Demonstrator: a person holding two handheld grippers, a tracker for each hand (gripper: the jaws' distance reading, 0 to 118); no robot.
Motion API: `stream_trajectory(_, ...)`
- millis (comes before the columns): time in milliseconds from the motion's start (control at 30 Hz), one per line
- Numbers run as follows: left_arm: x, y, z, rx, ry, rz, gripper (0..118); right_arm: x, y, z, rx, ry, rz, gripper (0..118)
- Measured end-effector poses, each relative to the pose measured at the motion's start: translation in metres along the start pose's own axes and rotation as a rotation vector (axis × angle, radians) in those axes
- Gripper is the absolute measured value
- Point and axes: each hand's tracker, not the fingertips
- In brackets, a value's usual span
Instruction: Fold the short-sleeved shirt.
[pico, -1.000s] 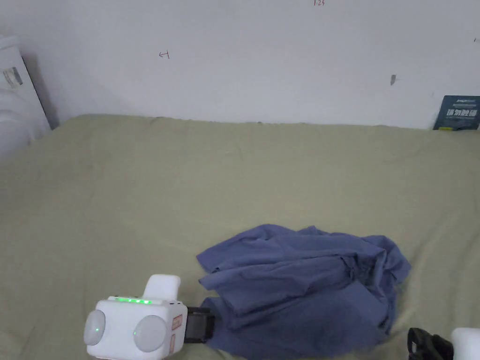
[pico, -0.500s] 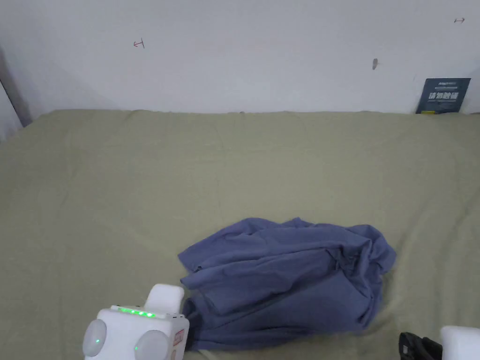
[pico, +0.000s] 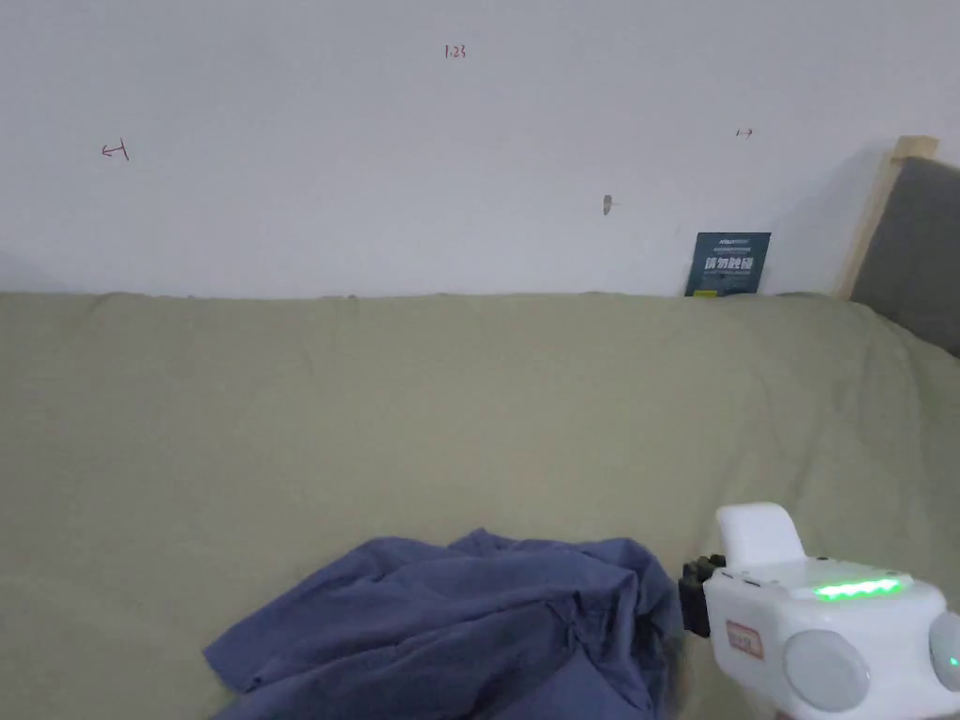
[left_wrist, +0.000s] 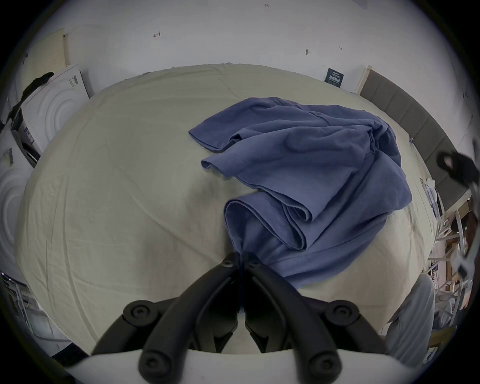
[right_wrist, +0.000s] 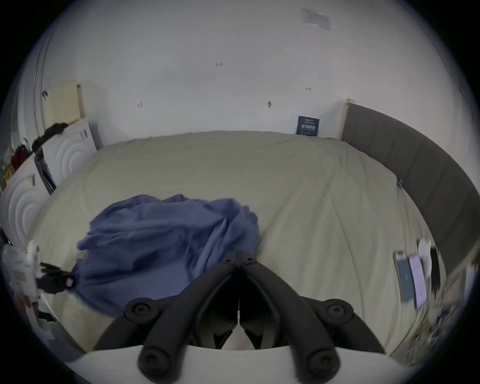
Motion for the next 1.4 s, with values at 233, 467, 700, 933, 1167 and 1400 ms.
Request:
stream_trajectory(233,-0.002,-0.002,-0.002,0.005,-0.026,0.014,0,0.004,0.079,-0.125,-0.215,0.026,0.122,116)
stream_trajectory(467,-0.002,-0.001,-0.008,0.002,-0.037,0.017,0,-0.036,0.058,-0.21,-0.496,0.098,0.303,110)
stream_trajectory(700,0.001,0.003,-0.01,-0.012,-0.029,0.009,0,-0.062,0.058,-0.145,-0.352,0.108,0.4,13)
stream_trajectory(933,-0.003,0.02,0.023,0.025,0.007,0.056,0,-0.003,0.092,-0.043,-0.196,0.137,0.276,13)
stream_trajectory(1167,-0.024,0.058,0.096,0.178,0.176,0.07,0,0.076,0.106,0.081,-0.048,0.109,0.113,13)
stream_trajectory(1400,-0.053,0.101,0.203,0.384,0.172,0.203,0,0.147,0.095,0.166,0.073,0.172,-0.106,13)
